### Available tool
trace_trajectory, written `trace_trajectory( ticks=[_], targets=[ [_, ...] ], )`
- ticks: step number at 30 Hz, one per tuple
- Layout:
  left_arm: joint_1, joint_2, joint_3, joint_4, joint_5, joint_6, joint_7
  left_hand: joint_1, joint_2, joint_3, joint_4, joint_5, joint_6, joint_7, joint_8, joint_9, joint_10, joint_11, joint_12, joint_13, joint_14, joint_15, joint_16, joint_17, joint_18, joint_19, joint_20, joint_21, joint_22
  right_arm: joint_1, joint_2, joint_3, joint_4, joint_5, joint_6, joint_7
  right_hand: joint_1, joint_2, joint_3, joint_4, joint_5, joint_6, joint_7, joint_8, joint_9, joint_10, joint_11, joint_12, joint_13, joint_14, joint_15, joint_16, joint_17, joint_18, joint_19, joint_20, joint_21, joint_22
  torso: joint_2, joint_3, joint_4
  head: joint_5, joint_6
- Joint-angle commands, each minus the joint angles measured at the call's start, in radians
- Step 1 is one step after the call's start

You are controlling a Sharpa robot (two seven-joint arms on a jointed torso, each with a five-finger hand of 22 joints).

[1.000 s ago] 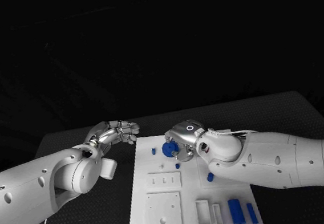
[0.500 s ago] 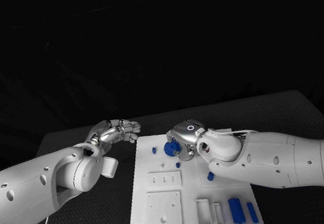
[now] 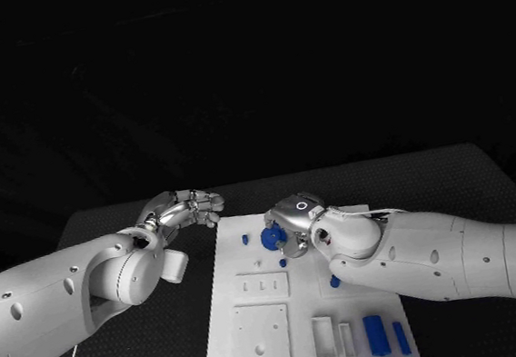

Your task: Assemble the parts on the task board

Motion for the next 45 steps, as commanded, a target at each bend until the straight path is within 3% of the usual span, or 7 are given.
trace_trajectory(
  ticks=[1,11,24,29,37,39,45],
  targets=[
    [0.001,0.001,0.001,0.002,-0.004,0.003,0.008,-0.009,-0.002,0.003,-0.005,-0.002,-0.007,0.003,-0.002,0.002,-0.004,-0.001,-0.006,0.001,0.003,0.002,-0.007,0.001,0.010,-0.008,0.001,0.004,-0.002,0.000,0.001,0.000,-0.001,0.011,0.024,0.003,0.003,-0.010,-0.004,-0.007,-0.006,0.040,0.026,-0.013,-0.004,-0.043,0.015,0.002,0.001,-0.002,0.010,-0.007,0.002,0.017,-0.004,-0.006,-0.001,0.015,0.000,-0.0009,0.0005,0.000,-0.001],
    [0.001,0.000,0.001,0.001,-0.004,0.002,0.009,-0.010,-0.002,0.003,-0.006,-0.002,-0.008,0.004,-0.002,0.002,-0.004,-0.001,-0.006,0.001,0.003,0.002,-0.007,0.002,0.010,-0.009,0.001,0.005,-0.002,0.000,-0.009,-0.001,0.002,0.023,0.016,0.005,0.014,-0.010,0.000,-0.021,-0.005,0.017,0.036,-0.024,-0.008,-0.051,0.024,0.002,0.002,-0.002,0.020,-0.010,0.003,0.017,-0.008,-0.005,-0.004,0.014,0.000,-0.0006,-0.0007,-0.005,0.000],
    [0.001,-0.002,0.001,-0.012,-0.004,-0.001,0.012,-0.011,-0.002,0.004,-0.007,-0.002,-0.009,0.004,-0.003,0.002,-0.005,-0.001,-0.007,0.001,0.003,0.002,-0.008,0.002,0.010,-0.009,0.001,0.005,-0.003,0.016,-0.086,0.014,0.072,0.216,-0.220,0.116,-0.011,-0.014,-0.045,-0.045,-0.004,-0.033,0.034,-0.047,-0.017,-0.050,0.023,0.010,0.003,-0.001,0.018,-0.010,0.010,0.017,-0.004,-0.006,-0.002,0.016,-0.001,0.0009,-0.0021,-0.009,0.013],
    [0.001,-0.002,0.001,-0.016,-0.004,-0.001,0.012,-0.011,-0.002,0.005,-0.008,-0.002,-0.009,0.003,-0.003,0.003,-0.006,-0.001,-0.008,0.001,0.003,0.002,-0.008,0.003,0.011,-0.009,0.001,0.006,-0.003,0.026,-0.144,0.039,0.110,0.261,-0.204,0.133,-0.015,-0.013,-0.051,-0.045,-0.002,-0.033,0.034,-0.045,-0.017,-0.050,0.023,0.010,0.003,-0.001,0.018,-0.010,0.011,0.017,-0.004,-0.007,-0.002,0.015,-0.002,0.0017,-0.0022,-0.016,0.020],
    [0.001,-0.004,0.001,-0.028,-0.004,-0.001,0.013,-0.011,-0.002,0.005,-0.008,-0.002,-0.009,0.003,-0.003,0.003,-0.007,-0.001,-0.008,0.001,0.003,0.002,-0.009,0.003,0.011,-0.009,0.001,0.006,-0.003,0.031,-0.184,0.040,0.114,0.320,-0.115,0.178,-0.009,-0.010,-0.049,-0.045,0.004,-0.025,0.039,-0.041,-0.015,-0.050,0.027,0.010,0.002,-0.001,0.021,-0.011,0.012,0.017,-0.004,-0.008,-0.004,0.015,-0.007,0.0023,-0.0181,-0.010,0.024],
    [0.001,-0.003,0.001,-0.029,-0.004,0.000,0.013,-0.011,-0.002,0.005,-0.008,-0.002,-0.009,0.003,-0.003,0.003,-0.007,-0.001,-0.008,0.001,0.003,0.002,-0.009,0.003,0.011,-0.009,0.001,0.006,-0.003,0.031,-0.178,0.040,0.107,0.321,-0.093,0.179,0.022,0.009,-0.020,-0.053,0.110,-0.022,0.037,-0.039,-0.014,-0.050,0.025,0.010,0.002,-0.001,0.023,-0.011,0.013,0.016,-0.003,-0.011,-0.006,0.013,-0.007,0.0036,-0.0192,-0.009,0.025],
    [0.000,0.003,0.001,-0.031,-0.004,0.004,0.014,-0.011,-0.001,0.006,-0.008,-0.002,-0.009,0.003,-0.003,0.003,-0.006,-0.001,-0.008,0.001,0.003,0.002,-0.009,0.003,0.011,-0.010,0.001,0.006,-0.003,0.030,-0.144,0.040,0.068,0.332,-0.025,0.179,0.053,0.088,0.068,-0.073,0.258,-0.025,0.010,-0.038,-0.017,-0.055,0.000,0.008,0.001,-0.003,-0.002,-0.015,0.017,0.017,-0.009,-0.002,-0.009,0.016,-0.006,0.0032,-0.0152,-0.008,0.023]
  ],
)
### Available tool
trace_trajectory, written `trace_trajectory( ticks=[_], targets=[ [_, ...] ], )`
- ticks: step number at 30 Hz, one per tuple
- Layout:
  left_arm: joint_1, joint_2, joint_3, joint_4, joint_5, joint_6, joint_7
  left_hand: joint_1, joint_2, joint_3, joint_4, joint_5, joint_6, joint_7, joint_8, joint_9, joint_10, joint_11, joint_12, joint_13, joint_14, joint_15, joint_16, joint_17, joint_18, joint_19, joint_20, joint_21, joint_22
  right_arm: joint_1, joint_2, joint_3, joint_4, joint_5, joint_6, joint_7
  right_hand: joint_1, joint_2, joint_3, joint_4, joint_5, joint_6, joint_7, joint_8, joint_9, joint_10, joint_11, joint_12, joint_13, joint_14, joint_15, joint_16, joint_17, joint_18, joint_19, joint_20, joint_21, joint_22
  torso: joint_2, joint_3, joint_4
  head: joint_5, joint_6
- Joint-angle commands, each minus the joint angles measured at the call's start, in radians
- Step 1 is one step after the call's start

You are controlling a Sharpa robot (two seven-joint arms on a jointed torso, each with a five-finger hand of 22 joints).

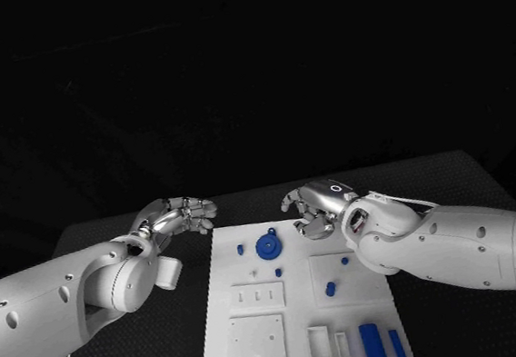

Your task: Assemble the parts on the task board

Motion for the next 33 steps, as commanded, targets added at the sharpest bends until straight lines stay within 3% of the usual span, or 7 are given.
trace_trajectory(
  ticks=[1,3,5,9,19,33],
  targets=[
    [0.000,0.005,0.001,0.000,-0.003,0.006,0.012,-0.011,-0.001,0.001,-0.003,-0.002,-0.005,-0.001,-0.002,0.001,-0.006,-0.001,-0.004,0.002,0.003,0.002,-0.005,0.001,0.020,-0.010,0.001,0.006,-0.002,-0.002,0.020,0.000,-0.024,0.031,0.090,0.028,-0.025,0.046,0.042,-0.010,0.044,-0.005,-0.018,0.003,-0.003,-0.044,-0.019,0.002,-0.001,-0.003,-0.023,-0.008,0.004,0.021,-0.008,0.004,-0.003,0.018,0.001,-0.0006,0.0026,-0.001,-0.001],
    [0.000,0.005,0.001,0.000,-0.003,0.007,0.012,-0.012,-0.001,0.001,-0.004,-0.002,-0.005,-0.001,-0.002,0.002,-0.006,-0.001,-0.004,0.002,0.003,0.002,-0.005,0.002,0.020,-0.010,0.001,0.006,-0.002,-0.006,0.033,-0.001,-0.035,0.034,0.103,0.029,-0.053,0.072,0.076,-0.023,0.051,-0.012,-0.028,0.002,-0.004,-0.045,-0.028,0.002,0.000,-0.004,-0.031,-0.010,0.006,0.021,-0.010,0.005,-0.001,0.019,0.001,-0.0019,0.0035,-0.001,-0.003],
    [0.000,0.007,0.001,-0.001,-0.003,0.007,0.012,-0.012,0.000,0.002,-0.004,-0.001,-0.005,-0.001,-0.002,0.002,-0.006,-0.001,-0.004,0.002,0.003,0.002,-0.005,0.002,0.020,-0.010,0.001,0.006,-0.002,-0.011,0.049,-0.002,-0.047,0.034,0.124,0.025,-0.113,0.117,0.144,-0.046,0.055,-0.019,-0.034,0.003,-0.004,-0.045,-0.034,0.002,0.001,-0.003,-0.036,-0.011,0.010,0.021,-0.010,0.004,0.002,0.020,0.002,-0.0023,0.0040,0.002,-0.007],
    [0.000,0.009,0.001,0.000,-0.003,0.008,0.012,-0.012,0.000,0.002,-0.004,-0.001,-0.005,-0.001,-0.002,0.002,-0.006,-0.002,-0.004,0.002,0.003,0.002,-0.006,0.002,0.020,-0.010,0.001,0.007,-0.002,-0.020,0.076,-0.004,-0.066,0.034,0.163,0.024,-0.171,0.155,0.210,-0.063,0.039,-0.025,-0.037,0.008,-0.003,-0.046,-0.036,0.004,0.002,-0.001,-0.040,-0.015,0.015,0.021,-0.007,0.001,0.006,0.018,0.002,-0.0036,0.0055,0.002,-0.011],
    [0.000,0.011,0.001,0.001,-0.003,0.008,0.011,-0.012,0.000,0.003,-0.005,-0.001,-0.005,-0.001,-0.002,0.002,-0.005,-0.002,-0.004,0.002,0.003,0.002,-0.006,0.002,0.020,-0.010,0.001,0.007,-0.002,-0.037,0.106,-0.007,-0.080,0.031,0.176,0.021,-0.208,0.185,0.246,-0.079,0.026,-0.033,-0.044,0.012,-0.001,-0.048,-0.042,0.007,0.006,0.001,-0.045,-0.016,0.020,0.021,-0.004,-0.001,0.008,0.018,0.002,-0.0046,0.0050,0.007,-0.019],
    [0.000,0.009,0.001,0.002,-0.003,0.007,0.010,-0.013,0.000,0.003,-0.006,-0.001,-0.005,0.000,-0.002,0.003,-0.006,-0.001,-0.004,0.002,0.003,0.002,-0.006,0.003,0.020,-0.011,0.001,0.008,-0.003,-0.040,0.117,-0.012,-0.105,0.006,0.193,-0.003,-0.219,0.193,0.258,-0.087,0.022,-0.035,-0.044,0.015,0.000,-0.049,-0.043,0.010,0.007,0.001,-0.046,-0.017,0.022,0.021,-0.003,-0.002,0.009,0.018,0.000,-0.0025,0.0019,0.010,-0.022]
  ],
)
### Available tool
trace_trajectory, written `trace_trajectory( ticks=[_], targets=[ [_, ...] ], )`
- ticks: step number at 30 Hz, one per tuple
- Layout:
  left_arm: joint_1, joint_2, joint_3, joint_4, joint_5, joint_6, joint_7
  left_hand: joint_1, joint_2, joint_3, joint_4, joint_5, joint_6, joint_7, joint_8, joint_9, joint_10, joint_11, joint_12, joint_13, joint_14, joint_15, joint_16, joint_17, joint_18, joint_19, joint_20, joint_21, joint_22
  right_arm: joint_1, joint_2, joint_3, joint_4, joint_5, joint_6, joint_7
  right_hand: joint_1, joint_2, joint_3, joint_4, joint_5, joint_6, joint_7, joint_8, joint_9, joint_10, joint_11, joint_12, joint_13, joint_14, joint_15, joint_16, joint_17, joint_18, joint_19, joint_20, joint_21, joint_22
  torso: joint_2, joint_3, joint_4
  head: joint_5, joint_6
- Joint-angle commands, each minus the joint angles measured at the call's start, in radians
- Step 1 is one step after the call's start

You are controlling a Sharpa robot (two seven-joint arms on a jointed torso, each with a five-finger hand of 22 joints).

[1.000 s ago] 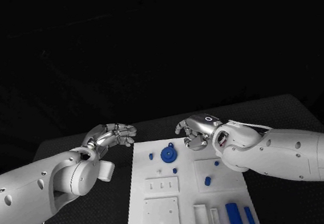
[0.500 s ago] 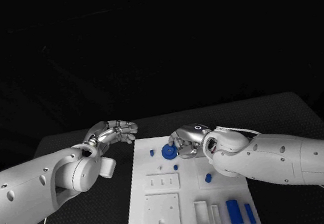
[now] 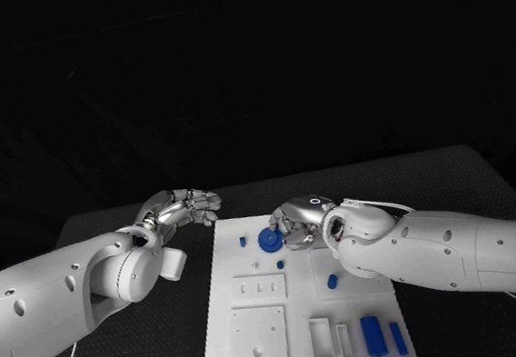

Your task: Assemble the parts on the task board

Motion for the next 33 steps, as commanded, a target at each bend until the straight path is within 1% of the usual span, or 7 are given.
trace_trajectory(
  ticks=[1,8,20,25,29,31,33],
  targets=[
    [0.001,0.001,0.001,0.002,-0.003,0.006,0.010,-0.013,0.000,0.001,-0.003,-0.001,-0.005,0.000,-0.002,0.001,-0.006,-0.001,-0.004,0.002,0.003,0.002,-0.007,0.001,0.012,-0.008,-0.003,0.004,-0.001,-0.005,-0.001,-0.004,-0.005,-0.020,0.043,-0.015,-0.004,0.011,0.009,-0.002,-0.004,-0.003,0.001,0.004,-0.001,-0.020,-0.020,-0.002,0.001,-0.002,-0.006,-0.006,0.002,0.014,0.000,-0.006,0.004,0.018,-0.001,0.0013,-0.0001,-0.001,0.000],
    [0.001,0.000,0.001,0.002,-0.003,0.006,0.010,-0.014,0.000,0.001,-0.004,-0.001,-0.006,0.000,-0.002,0.001,-0.006,-0.001,-0.004,0.002,0.003,0.002,-0.007,0.002,0.012,-0.008,-0.003,0.004,-0.001,-0.005,-0.002,-0.005,-0.006,-0.024,0.075,-0.022,-0.007,0.012,0.013,-0.006,-0.009,-0.005,0.004,0.005,-0.001,-0.021,-0.017,-0.001,0.001,-0.002,-0.003,-0.006,0.003,0.014,0.000,-0.006,0.005,0.018,-0.001,0.0018,-0.0021,0.000,-0.001],
    [0.001,-0.002,0.001,0.001,-0.003,0.006,0.010,-0.014,0.000,0.001,-0.005,-0.001,-0.006,0.000,-0.002,0.002,-0.006,-0.001,-0.005,0.002,0.003,0.002,-0.007,0.002,0.012,-0.008,-0.003,0.005,-0.002,-0.005,-0.018,-0.007,0.023,-0.026,0.070,-0.021,-0.009,0.012,0.017,-0.007,-0.014,-0.002,0.007,0.008,0.000,-0.021,-0.014,-0.001,0.002,-0.001,-0.001,-0.007,0.003,0.014,0.001,-0.006,0.005,0.018,-0.001,0.0018,-0.0003,-0.001,-0.002],
    [0.001,-0.002,0.001,0.001,-0.003,0.007,0.010,-0.014,0.000,0.002,-0.005,-0.001,-0.006,0.001,-0.002,0.002,-0.006,-0.001,-0.005,0.002,0.003,0.002,-0.007,0.002,0.012,-0.008,-0.003,0.005,-0.002,-0.005,-0.030,-0.007,0.041,-0.028,0.064,-0.024,-0.009,0.011,0.018,-0.008,-0.015,-0.001,0.008,0.008,0.001,-0.021,-0.014,0.000,0.002,-0.001,0.000,-0.007,0.004,0.014,0.001,-0.006,0.005,0.018,-0.001,0.0013,-0.0007,-0.002,-0.002],
    [0.001,-0.004,0.001,0.000,-0.003,0.006,0.010,-0.014,0.000,0.002,-0.006,-0.001,-0.006,0.001,-0.002,0.002,-0.006,-0.001,-0.005,0.002,0.003,0.002,-0.008,0.003,0.012,-0.008,-0.003,0.005,-0.002,-0.005,-0.042,-0.007,0.041,-0.037,0.006,-0.039,-0.009,0.011,0.018,-0.008,-0.016,0.000,0.009,0.009,0.001,-0.021,-0.013,0.000,0.002,-0.001,0.000,-0.007,0.004,0.014,0.001,-0.006,0.005,0.018,-0.001,0.0010,-0.0015,-0.002,0.000],
    [0.001,-0.005,0.001,0.000,-0.003,0.005,0.012,-0.014,0.000,0.002,-0.006,-0.002,-0.006,0.001,-0.002,0.002,-0.006,-0.001,-0.005,0.002,0.003,0.002,-0.008,0.003,0.012,-0.009,-0.003,0.005,-0.002,-0.004,-0.054,-0.007,0.043,-0.029,-0.042,-0.036,-0.009,0.010,0.019,-0.008,-0.017,0.000,0.009,0.010,0.001,-0.020,-0.013,0.000,0.002,-0.001,0.001,-0.007,0.004,0.014,0.001,-0.006,0.006,0.018,-0.001,0.0009,-0.0018,-0.003,0.002],
    [0.001,-0.006,0.001,-0.001,-0.003,0.007,0.013,-0.015,-0.001,0.002,-0.006,-0.002,-0.006,0.001,-0.002,0.002,-0.006,-0.001,-0.005,0.002,0.003,0.002,-0.008,0.003,0.012,-0.009,-0.002,0.005,-0.002,-0.004,-0.066,-0.007,0.049,-0.005,-0.095,-0.019,-0.003,-0.001,0.024,-0.006,-0.028,-0.006,0.011,0.007,0.000,-0.019,-0.011,0.000,0.002,0.000,0.002,-0.007,0.004,0.014,0.003,-0.007,0.006,0.017,-0.001,0.0007,-0.0017,-0.004,0.004]
  ],
)
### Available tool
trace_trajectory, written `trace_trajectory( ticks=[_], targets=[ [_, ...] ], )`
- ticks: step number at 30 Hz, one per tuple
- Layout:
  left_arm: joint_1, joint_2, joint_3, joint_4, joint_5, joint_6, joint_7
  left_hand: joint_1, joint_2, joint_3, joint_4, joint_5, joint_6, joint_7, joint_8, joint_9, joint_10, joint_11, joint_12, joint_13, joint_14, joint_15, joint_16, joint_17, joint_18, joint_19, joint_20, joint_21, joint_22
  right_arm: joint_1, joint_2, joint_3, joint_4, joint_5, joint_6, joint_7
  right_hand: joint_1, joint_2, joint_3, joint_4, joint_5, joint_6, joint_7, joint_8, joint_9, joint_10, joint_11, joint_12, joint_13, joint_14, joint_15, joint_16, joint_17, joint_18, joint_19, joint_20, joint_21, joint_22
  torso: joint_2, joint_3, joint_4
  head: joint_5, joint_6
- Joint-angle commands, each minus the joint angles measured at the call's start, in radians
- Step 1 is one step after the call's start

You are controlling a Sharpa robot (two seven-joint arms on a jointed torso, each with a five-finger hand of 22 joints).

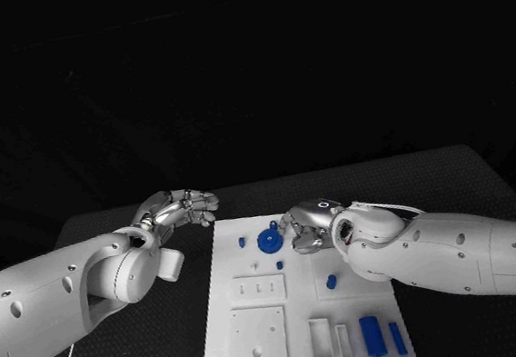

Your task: Assemble the parts on the task board

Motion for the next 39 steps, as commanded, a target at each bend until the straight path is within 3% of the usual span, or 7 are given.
trace_trajectory(
  ticks=[1,4,7,10,17,28,39],
  targets=[
    [0.001,-0.001,0.001,0.000,-0.003,0.005,0.014,-0.008,-0.001,0.002,-0.006,-0.002,-0.006,0.001,-0.002,0.002,-0.006,-0.001,-0.005,0.002,0.003,0.002,-0.004,0.001,0.020,-0.005,0.002,0.006,-0.002,0.002,-0.018,0.001,0.009,0.032,-0.139,0.024,0.010,-0.010,0.012,0.004,-0.011,-0.006,0.008,0.001,-0.001,-0.017,-0.006,-0.001,0.000,0.001,0.003,-0.005,0.002,0.014,0.004,-0.007,0.006,0.016,0.000,-0.0006,-0.0008,-0.002,0.004],
    [0.001,-0.001,0.001,-0.002,-0.003,0.005,0.016,-0.010,-0.004,0.001,-0.007,-0.004,-0.007,0.000,-0.002,0.002,-0.006,-0.001,-0.005,0.002,0.003,0.002,-0.005,0.002,0.019,-0.006,0.002,0.006,-0.002,0.009,-0.032,0.004,0.021,0.091,-0.194,0.076,0.029,-0.043,-0.001,0.018,-0.049,-0.011,0.013,0.002,0.000,-0.014,0.000,-0.003,-0.002,0.004,0.007,-0.005,0.003,0.014,0.012,-0.012,0.007,0.015,-0.001,0.0002,-0.0015,-0.003,0.008],
    [0.001,0.000,0.001,-0.005,-0.003,0.005,0.017,-0.011,-0.005,0.001,-0.007,-0.004,-0.007,0.000,-0.002,0.002,-0.006,0.000,-0.005,0.002,0.003,0.002,-0.005,0.002,0.019,-0.006,0.002,0.006,-0.002,0.012,-0.063,0.023,0.053,0.123,-0.218,0.111,0.040,-0.112,-0.074,0.046,-0.237,-0.020,0.018,0.004,0.003,-0.007,0.009,0.000,-0.004,0.008,0.010,-0.005,0.005,0.014,0.023,-0.014,0.011,0.014,-0.001,0.0007,-0.0014,-0.007,0.012],
    [0.001,-0.002,0.001,-0.008,-0.003,0.003,0.018,-0.012,-0.007,0.000,-0.008,-0.006,-0.007,0.000,-0.002,0.003,-0.006,0.001,-0.006,0.002,0.002,0.003,-0.006,0.002,0.019,-0.007,0.002,0.006,-0.002,0.022,-0.098,0.051,0.076,0.164,-0.207,0.134,0.041,-0.181,-0.210,0.038,-0.237,-0.020,0.024,0.012,0.010,-0.004,0.013,0.004,-0.002,0.010,0.016,-0.002,0.008,0.014,0.028,-0.019,0.017,0.016,-0.001,0.0015,-0.0016,-0.012,0.018],
    [0.001,0.002,0.001,-0.019,-0.013,0.017,0.019,-0.014,-0.014,0.000,-0.009,-0.009,0.004,-0.003,0.004,0.006,0.004,0.004,0.000,0.005,0.000,0.004,-0.008,0.003,0.019,-0.009,0.003,0.007,-0.003,0.049,-0.196,0.063,0.096,0.258,-0.113,0.209,0.051,-0.212,-0.314,0.014,-0.234,0.003,0.043,0.030,0.020,-0.008,0.027,0.005,-0.001,0.008,0.031,-0.003,0.010,0.014,0.019,-0.021,0.016,0.017,-0.005,0.0032,-0.0089,-0.024,0.027],
    [-0.006,0.008,0.000,-0.032,-0.044,0.048,0.019,-0.008,-0.017,0.016,-0.020,-0.014,0.067,-0.027,0.031,0.022,0.097,-0.035,0.051,0.036,0.005,0.003,-0.012,0.013,0.019,-0.016,0.003,0.018,-0.009,0.038,-0.267,0.062,0.029,0.312,-0.027,0.300,0.116,-0.168,-0.502,-0.014,-0.216,0.053,0.059,0.040,0.019,-0.031,0.042,0.005,-0.002,-0.007,0.047,-0.012,0.014,0.014,-0.014,-0.006,-0.005,0.014,-0.017,0.0130,-0.0292,-0.029,0.026],
    [-0.012,0.008,0.001,-0.031,-0.046,0.046,0.020,0.004,-0.026,0.020,-0.032,-0.013,0.057,-0.021,0.018,0.019,0.076,-0.026,0.039,0.039,0.007,0.002,-0.014,0.019,0.018,-0.017,0.002,0.023,-0.013,-0.015,-0.273,0.060,-0.029,0.309,-0.008,0.324,0.130,-0.166,-0.576,-0.016,-0.165,0.057,0.060,0.029,0.010,-0.039,0.043,0.005,-0.005,-0.010,0.048,-0.016,0.017,0.014,-0.023,-0.001,-0.010,0.015,-0.019,0.0214,-0.0380,-0.024,0.020]
  ],
)
